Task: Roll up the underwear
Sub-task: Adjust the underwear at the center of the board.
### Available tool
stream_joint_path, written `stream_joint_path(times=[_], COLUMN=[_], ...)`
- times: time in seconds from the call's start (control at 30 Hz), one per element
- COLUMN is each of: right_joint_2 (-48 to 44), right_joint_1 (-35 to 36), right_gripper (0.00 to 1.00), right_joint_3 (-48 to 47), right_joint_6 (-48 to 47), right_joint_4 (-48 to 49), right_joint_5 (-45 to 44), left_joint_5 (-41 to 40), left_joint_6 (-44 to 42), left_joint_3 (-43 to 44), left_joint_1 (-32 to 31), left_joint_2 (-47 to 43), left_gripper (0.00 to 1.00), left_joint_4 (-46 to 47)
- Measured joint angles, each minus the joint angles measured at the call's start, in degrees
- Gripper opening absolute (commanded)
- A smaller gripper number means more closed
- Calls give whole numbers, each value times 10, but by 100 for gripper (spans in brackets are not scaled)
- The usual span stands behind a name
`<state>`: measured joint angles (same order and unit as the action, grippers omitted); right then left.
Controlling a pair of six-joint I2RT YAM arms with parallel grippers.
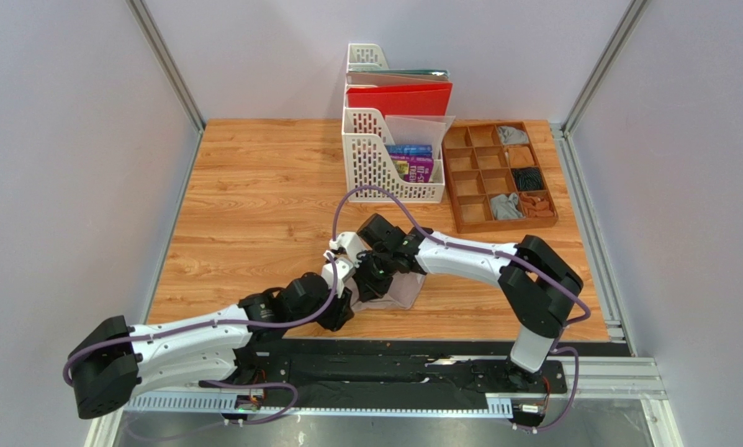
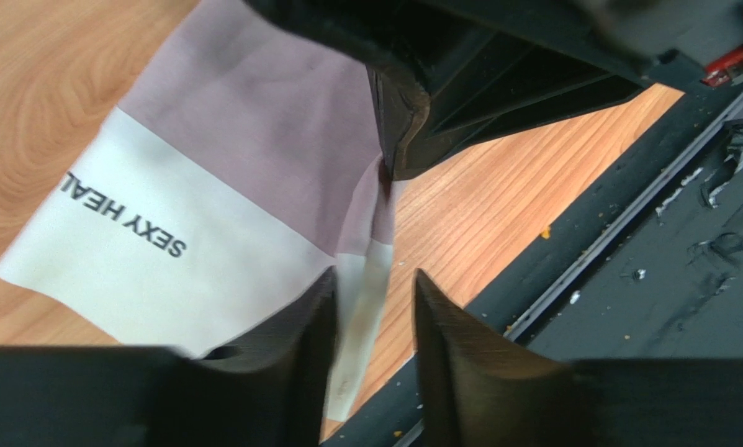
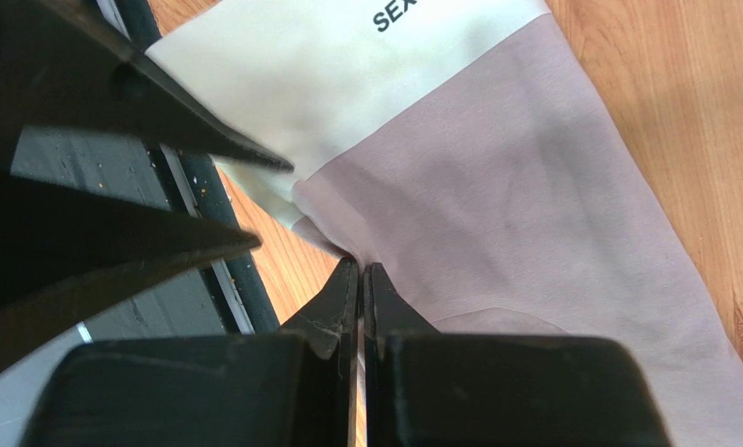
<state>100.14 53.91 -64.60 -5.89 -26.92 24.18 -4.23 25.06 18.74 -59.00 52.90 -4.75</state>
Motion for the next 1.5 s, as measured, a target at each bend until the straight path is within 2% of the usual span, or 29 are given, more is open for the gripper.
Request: stream_joint_path(times=[0.33, 0.53, 0.67, 0.7, 0.77, 0.8, 0.87, 1.0, 1.1, 1.13, 1.23, 1.5], right_joint_2=[8, 11, 15, 18, 22, 23, 24, 24, 24, 24, 21, -28], right_joint_1=[-17, -24, -24, -26, -28, -28, -31, -40, -50, -54, -67, -133], right_gripper=[0, 0, 0, 0, 0, 0, 0, 0, 21, 35, 49, 57], right_joint_3=[-7, -13, -15, -15, -15, -15, -15, -15, -15, -15, -13, 38], right_joint_6=[0, 0, 0, 0, 0, 0, 0, 1, 3, 4, 11, 29], right_joint_4=[-1, -2, -2, -2, -3, -3, -3, -3, -2, -1, 4, 52], right_joint_5=[18, 21, 24, 25, 27, 29, 31, 43, 62, 66, 79, 124], left_joint_5=[-40, -50, -58, -58, -63, -65, -69, -75, -75, -75, -75, -35], left_joint_6=[4, 3, 4, 3, 3, 5, 5, 6, 7, 8, 9, 13], left_joint_3=[5, 16, 21, 21, 25, 26, 29, 37, 43, 43, 44, 44], left_joint_1=[-7, -18, -22, -23, -26, -27, -28, -28, -29, -29, -28, 2], left_joint_2=[1, 25, 37, 38, 45, 47, 54, 66, 73, 74, 71, 40], left_gripper=[53, 53, 42, 35, 26, 14, 1, 0, 0, 0, 0, 0], left_joint_4=[-23, -28, -31, -31, -32, -32, -33, -36, -39, -41, -50, -66])
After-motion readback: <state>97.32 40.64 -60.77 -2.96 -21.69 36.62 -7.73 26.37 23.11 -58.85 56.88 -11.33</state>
